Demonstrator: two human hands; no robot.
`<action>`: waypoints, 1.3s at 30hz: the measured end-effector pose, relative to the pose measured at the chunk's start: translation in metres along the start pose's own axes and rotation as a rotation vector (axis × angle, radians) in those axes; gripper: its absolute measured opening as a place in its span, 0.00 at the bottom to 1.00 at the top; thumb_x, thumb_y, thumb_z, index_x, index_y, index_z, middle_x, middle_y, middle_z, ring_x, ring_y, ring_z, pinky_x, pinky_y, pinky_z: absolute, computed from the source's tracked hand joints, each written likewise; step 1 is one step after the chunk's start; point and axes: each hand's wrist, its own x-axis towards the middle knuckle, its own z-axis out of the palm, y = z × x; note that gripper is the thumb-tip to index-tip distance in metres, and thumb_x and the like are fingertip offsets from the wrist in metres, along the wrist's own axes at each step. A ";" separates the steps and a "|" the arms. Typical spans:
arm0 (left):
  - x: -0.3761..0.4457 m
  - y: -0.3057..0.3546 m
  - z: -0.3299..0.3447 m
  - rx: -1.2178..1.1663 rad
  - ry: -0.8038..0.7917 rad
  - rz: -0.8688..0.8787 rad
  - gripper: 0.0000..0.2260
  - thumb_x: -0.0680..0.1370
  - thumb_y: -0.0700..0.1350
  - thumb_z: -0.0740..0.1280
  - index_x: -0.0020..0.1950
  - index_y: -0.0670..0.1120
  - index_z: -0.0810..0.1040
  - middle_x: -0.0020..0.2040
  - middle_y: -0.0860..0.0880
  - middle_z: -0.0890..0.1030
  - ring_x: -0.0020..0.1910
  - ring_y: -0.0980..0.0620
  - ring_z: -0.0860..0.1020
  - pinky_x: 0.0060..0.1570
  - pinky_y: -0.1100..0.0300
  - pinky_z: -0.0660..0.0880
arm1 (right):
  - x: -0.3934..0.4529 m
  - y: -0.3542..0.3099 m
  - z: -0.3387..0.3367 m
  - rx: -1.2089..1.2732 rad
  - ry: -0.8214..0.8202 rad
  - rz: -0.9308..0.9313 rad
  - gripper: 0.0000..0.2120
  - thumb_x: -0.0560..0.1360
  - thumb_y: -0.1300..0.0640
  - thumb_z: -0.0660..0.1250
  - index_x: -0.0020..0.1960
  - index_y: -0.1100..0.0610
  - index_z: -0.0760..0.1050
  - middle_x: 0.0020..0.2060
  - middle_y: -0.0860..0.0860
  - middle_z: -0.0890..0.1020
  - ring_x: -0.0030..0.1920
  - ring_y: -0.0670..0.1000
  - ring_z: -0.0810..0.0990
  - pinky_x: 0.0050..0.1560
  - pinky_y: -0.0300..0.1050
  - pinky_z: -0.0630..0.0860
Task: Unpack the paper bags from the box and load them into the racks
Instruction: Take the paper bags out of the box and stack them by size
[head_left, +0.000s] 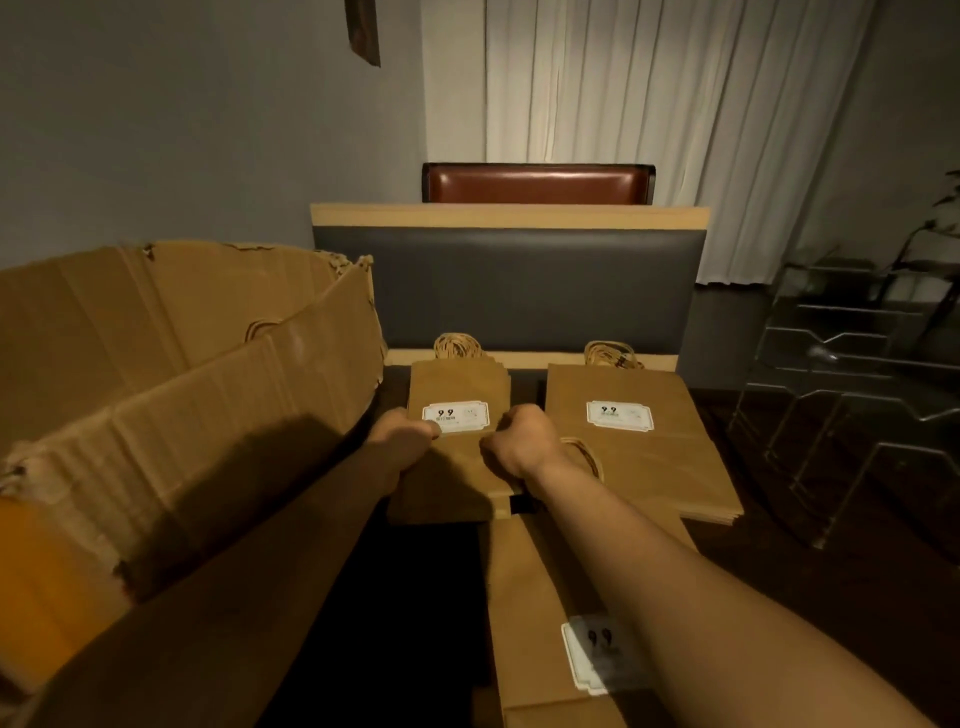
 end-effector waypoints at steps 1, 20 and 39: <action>-0.003 0.001 0.000 0.027 0.023 0.019 0.20 0.80 0.45 0.67 0.69 0.38 0.71 0.61 0.42 0.77 0.55 0.45 0.75 0.54 0.56 0.71 | -0.005 -0.003 -0.004 0.019 -0.016 -0.004 0.10 0.75 0.58 0.71 0.55 0.58 0.79 0.53 0.55 0.84 0.53 0.57 0.83 0.56 0.55 0.81; -0.187 -0.050 0.037 -0.143 -0.222 -0.063 0.11 0.79 0.38 0.66 0.62 0.44 0.74 0.55 0.42 0.80 0.51 0.48 0.82 0.47 0.57 0.80 | -0.204 0.109 -0.134 -0.092 0.086 0.314 0.08 0.76 0.62 0.69 0.55 0.57 0.78 0.47 0.55 0.82 0.48 0.55 0.83 0.55 0.53 0.80; -0.117 0.076 0.077 -0.444 -0.203 0.237 0.12 0.79 0.32 0.63 0.60 0.44 0.76 0.53 0.44 0.83 0.51 0.44 0.84 0.53 0.43 0.81 | -0.122 0.065 -0.200 0.058 0.318 0.031 0.18 0.76 0.65 0.68 0.65 0.57 0.75 0.52 0.51 0.80 0.53 0.54 0.80 0.57 0.51 0.79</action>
